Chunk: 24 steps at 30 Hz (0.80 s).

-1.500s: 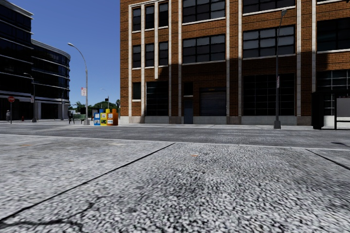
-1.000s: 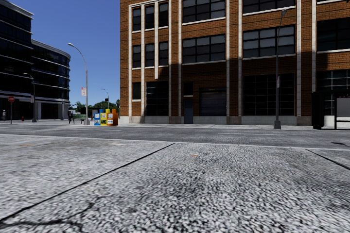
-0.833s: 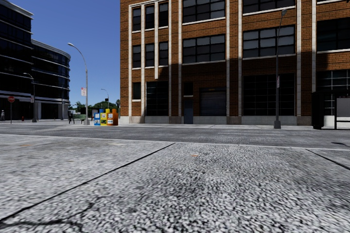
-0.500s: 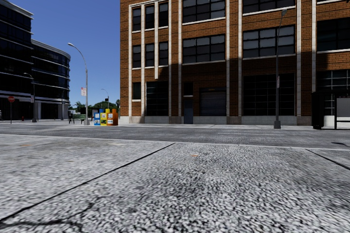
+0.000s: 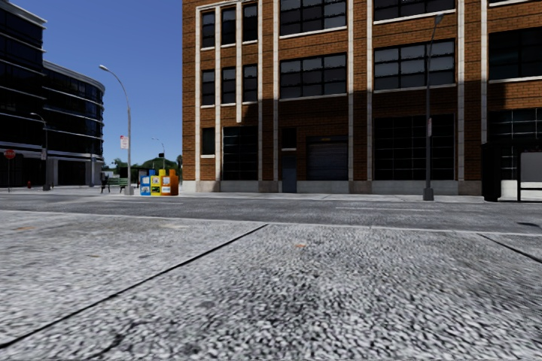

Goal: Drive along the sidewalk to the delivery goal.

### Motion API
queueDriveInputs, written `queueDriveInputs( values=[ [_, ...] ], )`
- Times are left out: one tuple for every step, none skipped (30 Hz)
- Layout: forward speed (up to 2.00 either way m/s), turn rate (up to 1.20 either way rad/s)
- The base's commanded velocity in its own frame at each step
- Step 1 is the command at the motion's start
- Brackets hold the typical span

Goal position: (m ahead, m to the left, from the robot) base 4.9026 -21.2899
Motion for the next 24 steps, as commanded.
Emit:
queueDriveInputs(
  values=[
    [0.86, -0.27],
    [0.91, -0.27],
    [0.94, -0.29],
    [0.95, -0.31],
    [0.95, -0.31],
    [0.96, -0.33],
    [0.96, -0.35],
    [0.96, -0.39],
    [0.96, -0.39],
    [0.96, -0.41],
    [0.96, -0.45],
    [0.96, -0.46],
    [0.97, -0.47],
    [0.97, -0.47],
    [0.98, -0.47],
    [1.04, -0.49],
    [1.11, -0.54],
    [1.13, -0.56],
    [1.14, -0.57],
    [1.14, -0.57],
    [1.14, -0.58],
    [1.14, -0.61],
    [1.14, -0.67],
    [1.14, -0.70]
  ],
)
